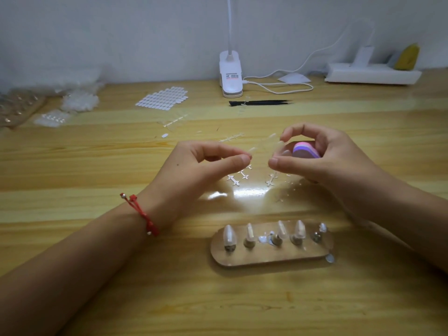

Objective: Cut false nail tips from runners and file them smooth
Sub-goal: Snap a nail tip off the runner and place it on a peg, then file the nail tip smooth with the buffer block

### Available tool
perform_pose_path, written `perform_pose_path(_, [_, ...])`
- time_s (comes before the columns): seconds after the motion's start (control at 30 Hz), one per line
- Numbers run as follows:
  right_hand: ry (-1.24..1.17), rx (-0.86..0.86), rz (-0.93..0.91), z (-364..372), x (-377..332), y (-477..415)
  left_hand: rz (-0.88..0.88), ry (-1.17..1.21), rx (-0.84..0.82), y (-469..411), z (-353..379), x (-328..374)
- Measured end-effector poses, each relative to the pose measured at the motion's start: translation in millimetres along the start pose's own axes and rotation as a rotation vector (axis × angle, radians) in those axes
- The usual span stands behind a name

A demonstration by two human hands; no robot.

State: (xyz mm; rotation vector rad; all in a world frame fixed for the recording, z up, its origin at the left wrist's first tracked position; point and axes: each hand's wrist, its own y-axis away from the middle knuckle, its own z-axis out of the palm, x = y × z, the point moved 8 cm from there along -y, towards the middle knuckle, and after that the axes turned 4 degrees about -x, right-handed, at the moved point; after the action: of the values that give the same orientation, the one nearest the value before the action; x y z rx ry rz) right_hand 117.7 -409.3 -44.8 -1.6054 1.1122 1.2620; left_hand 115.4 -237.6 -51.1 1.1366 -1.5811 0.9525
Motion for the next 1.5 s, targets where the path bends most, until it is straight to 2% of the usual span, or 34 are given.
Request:
perform_pose_path(0.2, [0.081,-0.074,0.006,8,-2,2,0.031,-0.022,-0.017,1,3,3])
perform_pose_path(0.4, [0.019,-0.044,0.041,9,0,1,0.083,-0.072,-0.047,1,7,8])
perform_pose_path(0.63, [0.029,-0.052,0.064,5,7,-2,-0.049,0.033,-0.063,3,9,-2])
perform_pose_path(0.77, [-0.011,-0.189,0.102,13,9,-2,-0.039,0.051,-0.096,3,12,1])
perform_pose_path(0.97, [-0.151,-0.457,0.214,30,16,4,0.059,0.191,-0.303,6,29,12])
perform_pose_path(1.03, [-0.185,-0.497,0.22,33,14,6,0.047,0.177,-0.311,6,30,11])
perform_pose_path(1.13, [-0.105,-0.326,0.193,22,17,0,0.061,0.115,-0.179,3,19,10])
perform_pose_path(1.23, [0.168,-0.094,0.066,8,13,-5,0.119,0.057,-0.063,3,12,14])
perform_pose_path(1.33, [0.355,-0.033,-0.044,8,2,-3,0.161,0.029,0.025,4,5,19])
perform_pose_path(1.4, [0.438,-0.011,-0.015,5,2,-3,0.153,0.039,0.062,4,3,18])
perform_pose_path(1.43, [0.357,0.006,0.019,4,2,-3,0.146,0.051,0.07,5,3,18])
perform_pose_path(1.5, [-0.095,0.0,0.112,5,8,-6,0.144,0.07,0.08,5,3,17])
